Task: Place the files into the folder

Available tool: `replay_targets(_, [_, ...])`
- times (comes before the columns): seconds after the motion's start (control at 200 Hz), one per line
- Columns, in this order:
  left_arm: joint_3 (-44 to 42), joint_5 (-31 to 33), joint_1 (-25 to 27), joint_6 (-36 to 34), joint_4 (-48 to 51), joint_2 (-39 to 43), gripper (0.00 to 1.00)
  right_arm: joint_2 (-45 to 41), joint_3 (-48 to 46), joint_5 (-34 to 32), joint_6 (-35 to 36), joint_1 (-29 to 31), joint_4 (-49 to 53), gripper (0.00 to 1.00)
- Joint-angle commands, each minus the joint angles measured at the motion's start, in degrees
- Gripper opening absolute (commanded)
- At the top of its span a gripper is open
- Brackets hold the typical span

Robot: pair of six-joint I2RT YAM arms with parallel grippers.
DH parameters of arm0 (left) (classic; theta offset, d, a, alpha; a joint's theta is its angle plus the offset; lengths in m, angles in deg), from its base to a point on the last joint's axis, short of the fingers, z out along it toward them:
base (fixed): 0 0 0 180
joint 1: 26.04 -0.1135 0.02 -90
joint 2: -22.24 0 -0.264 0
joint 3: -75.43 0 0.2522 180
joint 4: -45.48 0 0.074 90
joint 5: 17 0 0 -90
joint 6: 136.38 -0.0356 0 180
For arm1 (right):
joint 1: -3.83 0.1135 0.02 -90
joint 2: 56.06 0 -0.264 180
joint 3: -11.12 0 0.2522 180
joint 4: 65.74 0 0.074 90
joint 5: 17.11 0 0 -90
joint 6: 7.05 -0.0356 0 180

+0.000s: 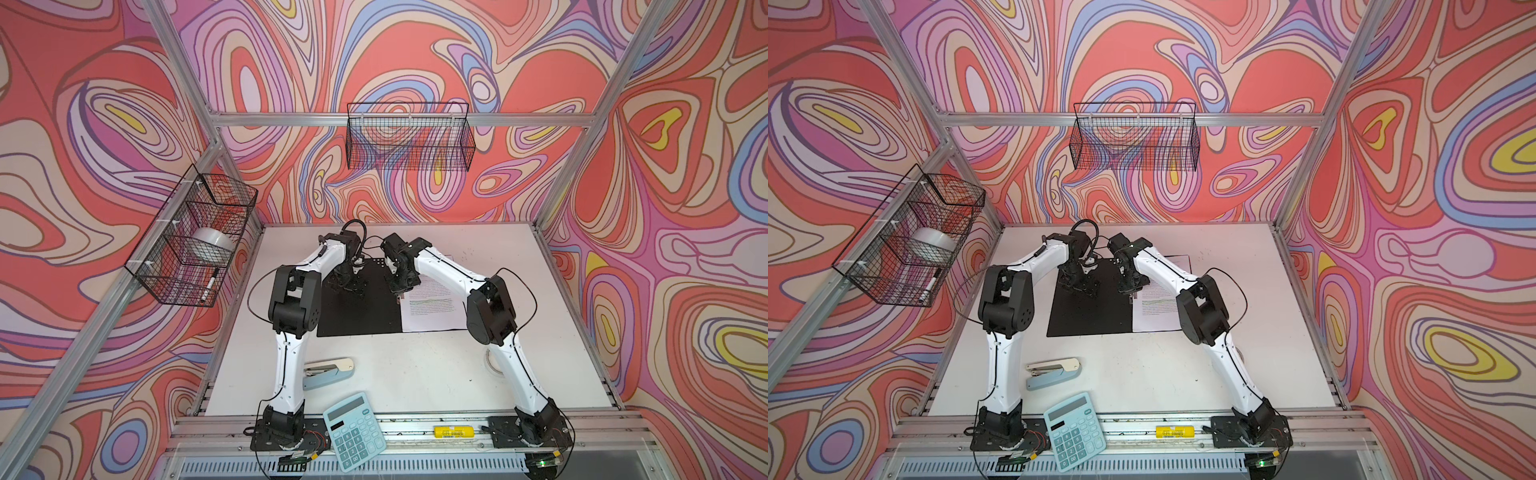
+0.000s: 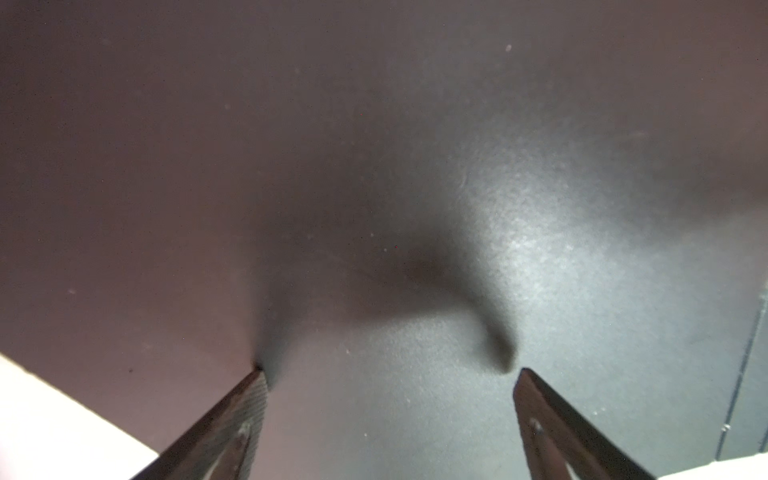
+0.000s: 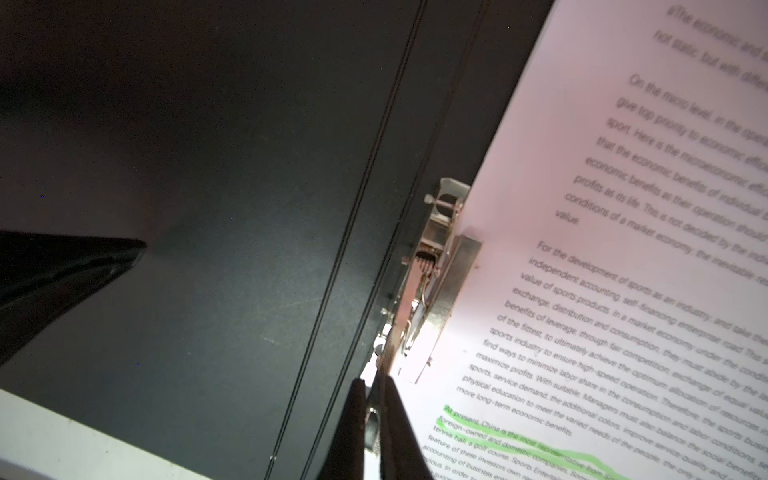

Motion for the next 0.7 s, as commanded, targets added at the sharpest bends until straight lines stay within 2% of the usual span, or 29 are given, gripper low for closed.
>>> replay_targets(0.0, [0.31,0.36,-0.86,0.14,2.39,-2.49,0.93,0.83,-2.67,0.14,-0.3,-0.21,5.28,0.07])
replay_targets(0.696, [0.01,-0.02,-1.12,0.2,2.3,-2.45,0.93,2.24,-5.23,0.8,-0.41,-0.73,4.75,0.06])
